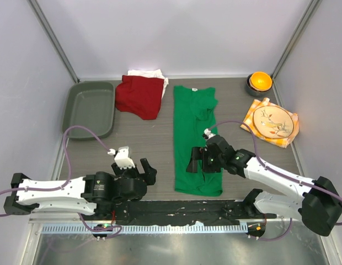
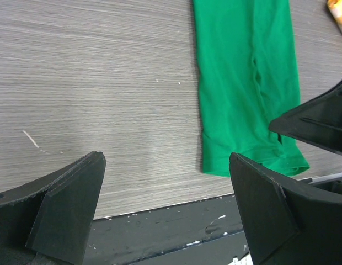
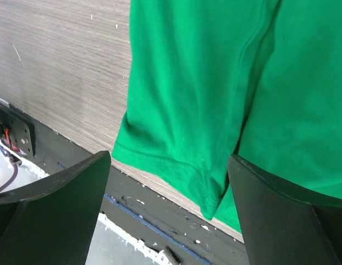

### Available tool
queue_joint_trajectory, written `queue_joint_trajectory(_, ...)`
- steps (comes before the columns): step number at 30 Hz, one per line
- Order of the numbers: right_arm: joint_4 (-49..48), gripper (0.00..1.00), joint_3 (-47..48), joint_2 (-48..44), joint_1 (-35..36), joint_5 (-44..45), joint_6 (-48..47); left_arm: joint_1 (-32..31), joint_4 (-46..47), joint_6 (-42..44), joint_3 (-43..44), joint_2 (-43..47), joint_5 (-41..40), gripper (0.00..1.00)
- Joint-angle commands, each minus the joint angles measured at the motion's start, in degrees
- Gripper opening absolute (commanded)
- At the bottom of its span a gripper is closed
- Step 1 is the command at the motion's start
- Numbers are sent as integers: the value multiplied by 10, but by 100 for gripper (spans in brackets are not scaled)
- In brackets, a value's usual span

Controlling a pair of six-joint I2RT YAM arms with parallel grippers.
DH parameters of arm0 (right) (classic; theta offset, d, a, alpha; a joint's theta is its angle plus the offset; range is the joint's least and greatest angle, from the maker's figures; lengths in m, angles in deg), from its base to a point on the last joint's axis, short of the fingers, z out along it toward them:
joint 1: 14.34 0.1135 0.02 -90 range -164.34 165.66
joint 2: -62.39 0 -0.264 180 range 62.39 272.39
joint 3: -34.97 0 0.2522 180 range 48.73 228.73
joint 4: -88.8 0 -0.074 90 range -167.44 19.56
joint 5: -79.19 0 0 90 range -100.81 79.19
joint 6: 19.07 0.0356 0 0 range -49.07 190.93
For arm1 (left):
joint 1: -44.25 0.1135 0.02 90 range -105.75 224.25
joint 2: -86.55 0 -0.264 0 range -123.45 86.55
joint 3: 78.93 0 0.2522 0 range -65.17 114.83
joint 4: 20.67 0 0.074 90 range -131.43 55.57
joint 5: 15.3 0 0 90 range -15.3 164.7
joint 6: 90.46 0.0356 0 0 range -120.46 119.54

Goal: Fold and stack the t-shirts

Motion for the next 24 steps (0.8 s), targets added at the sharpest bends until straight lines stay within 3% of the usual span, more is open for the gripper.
queue_joint_trajectory(1, -38, 92, -1, 4, 30, 9, 32, 1, -35, -36, 1, -10, -34, 100)
queue_joint_trajectory(16, -8, 85, -14, -13, 42, 47, 30, 1, -7, -39, -32, 17, -25, 100)
queue_joint_trajectory(24, -19, 75, -37, -5, 49, 42, 36, 0, -2, -35, -27, 4, -25, 100)
